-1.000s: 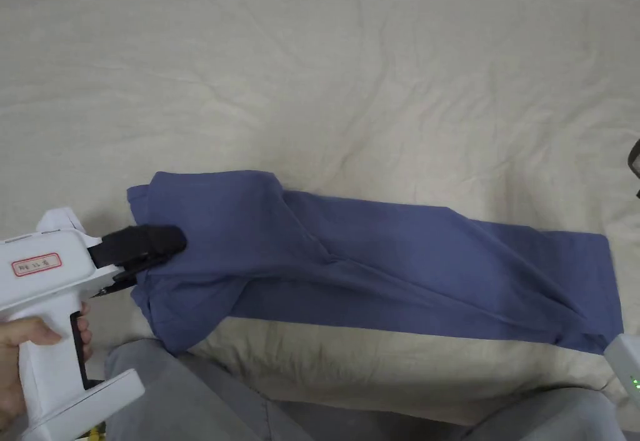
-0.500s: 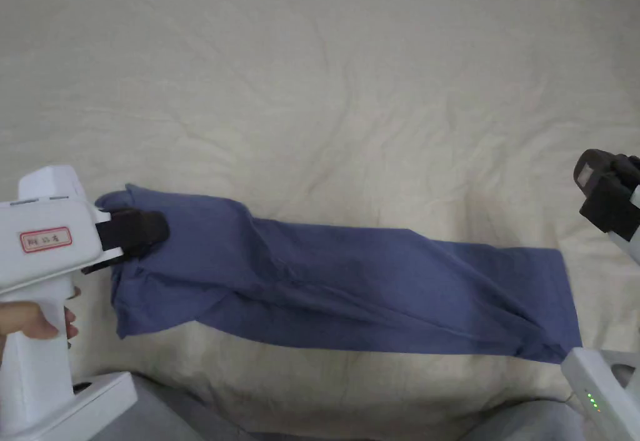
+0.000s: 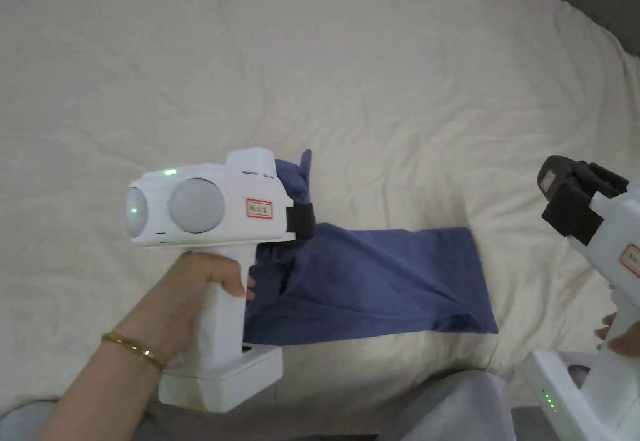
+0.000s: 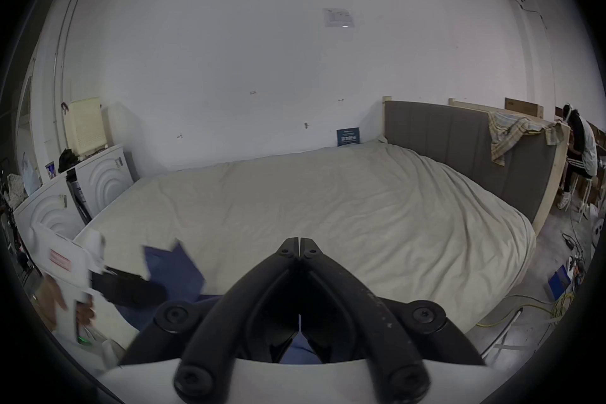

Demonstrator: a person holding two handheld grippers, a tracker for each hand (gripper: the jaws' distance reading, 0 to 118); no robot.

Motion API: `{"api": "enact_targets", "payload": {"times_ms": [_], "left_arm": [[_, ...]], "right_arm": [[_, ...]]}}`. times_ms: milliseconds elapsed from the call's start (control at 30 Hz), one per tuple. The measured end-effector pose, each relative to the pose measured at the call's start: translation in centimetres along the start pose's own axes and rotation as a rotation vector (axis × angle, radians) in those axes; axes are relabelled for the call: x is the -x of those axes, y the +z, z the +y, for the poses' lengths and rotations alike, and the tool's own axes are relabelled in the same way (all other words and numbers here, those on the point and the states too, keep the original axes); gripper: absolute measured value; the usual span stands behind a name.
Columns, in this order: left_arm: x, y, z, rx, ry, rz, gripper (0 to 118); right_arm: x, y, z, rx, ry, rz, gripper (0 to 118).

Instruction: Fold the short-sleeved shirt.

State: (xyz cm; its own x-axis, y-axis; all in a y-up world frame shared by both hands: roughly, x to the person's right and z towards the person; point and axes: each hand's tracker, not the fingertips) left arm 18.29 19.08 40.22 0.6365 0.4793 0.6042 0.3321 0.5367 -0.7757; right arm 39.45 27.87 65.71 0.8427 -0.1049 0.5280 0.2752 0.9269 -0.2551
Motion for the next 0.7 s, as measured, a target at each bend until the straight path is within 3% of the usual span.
{"api": "enact_targets", "payload": {"times_ms": [33, 67, 133, 167, 300, 400, 467, 500, 533, 567, 600, 700], "left_arm": [[-0.4, -1.8, -0.3, 0.021, 0.005, 0.023, 18], [-0.7, -3.1, -0.5, 0.04, 0.012, 0.03, 36], [-1.2, -5.0, -0.7, 0.112, 0.04, 0.021, 90], [-1.4, -5.3, -0.6, 0.124, 0.039, 0.004, 99], [-1.8, -2.1, 0.9, 0.0, -0.022, -0.063, 98], [-1.5, 1.1, 1.8, -0.165, -0.087, 0.022, 98], [-1.4, 2.4, 1.4, -0.247, -0.151, 0.13, 86], [-1.1, 2.3, 1.1, -0.256, -0.186, 0.188, 71], [-0.7, 1.9, 0.5, -0.233, -0.218, 0.238, 37], [-0.4, 1.4, 0.0, -0.205, -0.229, 0.279, 14], [0.3, 0.2, -0.5, -0.167, -0.234, 0.315, 4], [1.6, -1.7, -3.0, -0.009, -0.191, 0.301, 4]], "right_arm": [[-0.4, 0.2, -0.1, -0.001, -0.009, -0.01, 2], [-0.7, 0.4, -0.1, -0.001, -0.015, -0.02, 2], [-1.6, 0.5, -0.1, 0.001, -0.028, -0.029, 2], [-1.8, 0.6, -0.2, 0.0, -0.031, -0.032, 2], [-2.2, 0.8, -0.2, -0.004, -0.022, -0.045, 2], [-2.1, 0.7, -0.2, -0.004, -0.03, -0.039, 2], [-2.0, 0.7, -0.3, -0.005, -0.03, -0.035, 2], [-1.9, 0.7, -0.3, -0.005, -0.031, -0.03, 2], [-1.8, 0.7, -0.3, -0.005, -0.034, -0.026, 2], [-1.7, 0.6, -0.4, -0.004, -0.035, -0.022, 2], [-1.6, 0.6, -0.4, -0.002, -0.034, -0.017, 2], [-1.4, 0.6, -0.5, 0.002, -0.027, -0.011, 2]]}}
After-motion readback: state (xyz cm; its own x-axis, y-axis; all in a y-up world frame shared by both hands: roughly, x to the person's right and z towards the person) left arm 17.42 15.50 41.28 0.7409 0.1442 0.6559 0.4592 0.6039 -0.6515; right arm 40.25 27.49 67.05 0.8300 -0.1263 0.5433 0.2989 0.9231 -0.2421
